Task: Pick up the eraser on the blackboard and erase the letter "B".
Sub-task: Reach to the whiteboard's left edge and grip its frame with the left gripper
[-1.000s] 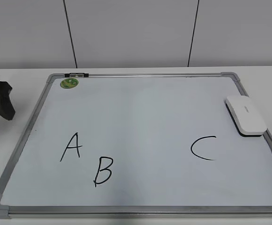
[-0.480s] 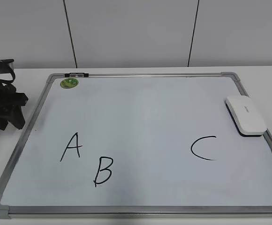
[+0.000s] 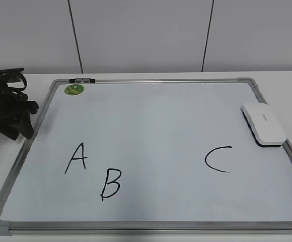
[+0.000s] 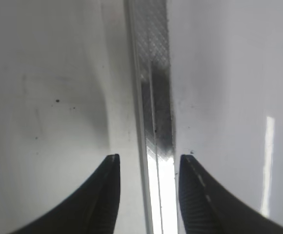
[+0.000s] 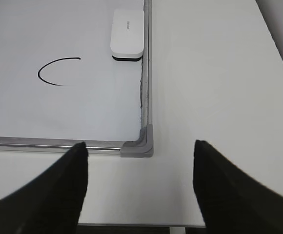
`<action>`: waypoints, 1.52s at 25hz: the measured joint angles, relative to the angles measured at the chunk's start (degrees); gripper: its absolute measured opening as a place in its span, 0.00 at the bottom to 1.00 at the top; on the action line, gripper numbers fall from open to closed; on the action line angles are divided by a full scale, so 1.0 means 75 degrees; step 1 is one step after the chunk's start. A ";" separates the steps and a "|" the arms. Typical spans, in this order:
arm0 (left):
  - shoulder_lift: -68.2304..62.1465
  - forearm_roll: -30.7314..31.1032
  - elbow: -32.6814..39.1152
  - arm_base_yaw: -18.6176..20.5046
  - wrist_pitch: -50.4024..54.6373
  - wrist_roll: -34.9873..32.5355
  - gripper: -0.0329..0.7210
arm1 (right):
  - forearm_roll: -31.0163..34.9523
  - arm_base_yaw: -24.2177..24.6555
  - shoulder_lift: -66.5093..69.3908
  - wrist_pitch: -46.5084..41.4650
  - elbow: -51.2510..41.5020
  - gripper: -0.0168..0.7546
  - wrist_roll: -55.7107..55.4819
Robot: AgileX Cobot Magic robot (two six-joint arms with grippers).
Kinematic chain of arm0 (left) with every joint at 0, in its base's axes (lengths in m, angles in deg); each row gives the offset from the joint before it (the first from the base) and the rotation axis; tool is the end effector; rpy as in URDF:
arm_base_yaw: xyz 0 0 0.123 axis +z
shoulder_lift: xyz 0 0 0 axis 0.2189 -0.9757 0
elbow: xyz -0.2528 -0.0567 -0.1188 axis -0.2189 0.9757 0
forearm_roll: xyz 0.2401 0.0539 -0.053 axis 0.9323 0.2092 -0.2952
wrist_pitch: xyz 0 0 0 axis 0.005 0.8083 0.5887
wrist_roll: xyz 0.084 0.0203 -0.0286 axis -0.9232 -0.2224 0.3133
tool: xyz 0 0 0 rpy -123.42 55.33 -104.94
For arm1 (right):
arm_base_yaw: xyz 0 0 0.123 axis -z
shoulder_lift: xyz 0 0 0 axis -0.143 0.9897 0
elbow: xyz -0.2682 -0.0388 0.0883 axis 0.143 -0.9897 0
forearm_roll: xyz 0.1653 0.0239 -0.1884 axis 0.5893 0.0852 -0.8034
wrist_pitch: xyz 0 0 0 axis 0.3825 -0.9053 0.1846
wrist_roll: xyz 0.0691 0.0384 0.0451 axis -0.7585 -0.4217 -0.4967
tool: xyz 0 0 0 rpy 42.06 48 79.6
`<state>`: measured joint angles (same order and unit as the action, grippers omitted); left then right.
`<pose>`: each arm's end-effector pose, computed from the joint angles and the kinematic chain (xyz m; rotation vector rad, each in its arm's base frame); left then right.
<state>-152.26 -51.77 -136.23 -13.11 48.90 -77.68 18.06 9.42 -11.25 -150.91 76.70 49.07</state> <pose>0.4071 -0.0199 0.1411 0.0428 3.0010 -0.2763 -0.0110 0.0002 0.2696 -0.0830 2.1150 -0.0717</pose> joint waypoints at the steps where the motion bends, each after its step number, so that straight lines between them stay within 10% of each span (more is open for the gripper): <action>1: -0.0018 -0.0006 -0.0031 0.0000 0.0000 0.0000 0.44 | 0.0000 0.0000 0.0000 0.0000 0.0000 0.67 0.0000; 38: -0.0431 -0.0207 -0.0188 0.0035 0.0205 0.0000 0.10 | 0.0000 0.0000 0.0000 0.0000 0.0000 0.67 0.0000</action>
<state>-155.49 -53.32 -137.63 -12.85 50.43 -77.68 18.06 9.42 -11.25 -150.91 76.70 49.07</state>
